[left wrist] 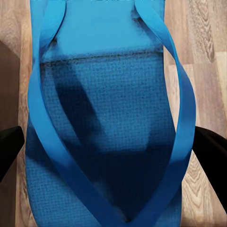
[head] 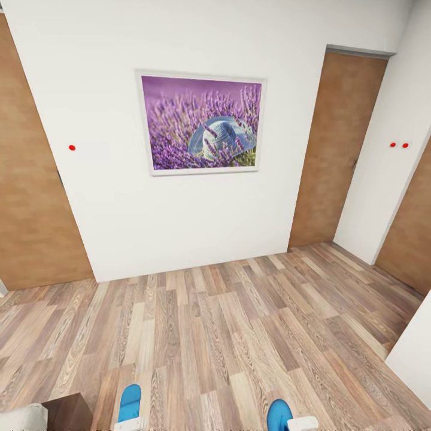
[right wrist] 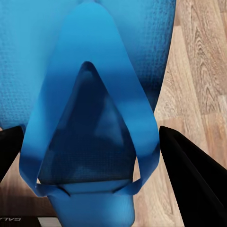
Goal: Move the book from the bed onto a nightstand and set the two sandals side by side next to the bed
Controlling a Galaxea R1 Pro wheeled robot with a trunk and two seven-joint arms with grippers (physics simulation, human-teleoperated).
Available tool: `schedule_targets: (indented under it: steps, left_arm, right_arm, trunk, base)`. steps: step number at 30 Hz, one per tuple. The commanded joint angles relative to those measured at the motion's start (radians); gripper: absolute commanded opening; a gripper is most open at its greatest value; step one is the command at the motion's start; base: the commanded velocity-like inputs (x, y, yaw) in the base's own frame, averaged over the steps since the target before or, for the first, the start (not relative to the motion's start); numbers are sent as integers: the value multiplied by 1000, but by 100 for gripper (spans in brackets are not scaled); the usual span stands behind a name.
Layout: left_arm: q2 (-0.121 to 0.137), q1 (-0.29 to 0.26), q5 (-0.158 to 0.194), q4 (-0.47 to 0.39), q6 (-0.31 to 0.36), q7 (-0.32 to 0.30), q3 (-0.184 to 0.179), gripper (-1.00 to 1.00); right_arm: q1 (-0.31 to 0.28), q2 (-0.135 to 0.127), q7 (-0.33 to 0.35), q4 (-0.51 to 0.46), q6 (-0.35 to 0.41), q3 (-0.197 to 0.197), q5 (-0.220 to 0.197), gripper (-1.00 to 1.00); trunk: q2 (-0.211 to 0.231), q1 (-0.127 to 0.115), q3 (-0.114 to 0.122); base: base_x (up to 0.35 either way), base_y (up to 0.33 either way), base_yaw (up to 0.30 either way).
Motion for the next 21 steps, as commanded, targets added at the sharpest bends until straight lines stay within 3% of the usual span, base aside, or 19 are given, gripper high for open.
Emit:
schedule_targets:
  steps: [1, 7, 21]
  left_arm:
    - [1, -1, 7, 0, -3, 5, -9, -100]
    - [1, 0, 7, 0, -3, 5, -9, -100]
    - [2, 0, 7, 0, -3, 5, -9, -100]
  right_arm:
    - [-1, 0, -5, 1, -2, 6, -1, -100]
    - [-1, 0, -5, 1, -3, 6, -1, -100]
    - [-1, 0, -5, 1, -3, 8, 0, -100]
  trunk:
    - [-1, 0, -3]
    - [-1, 0, -13]
    - [97, -53, 17]
  base:
    - [0, 0, 0]
    - [0, 0, 0]
    - [0, 0, 0]
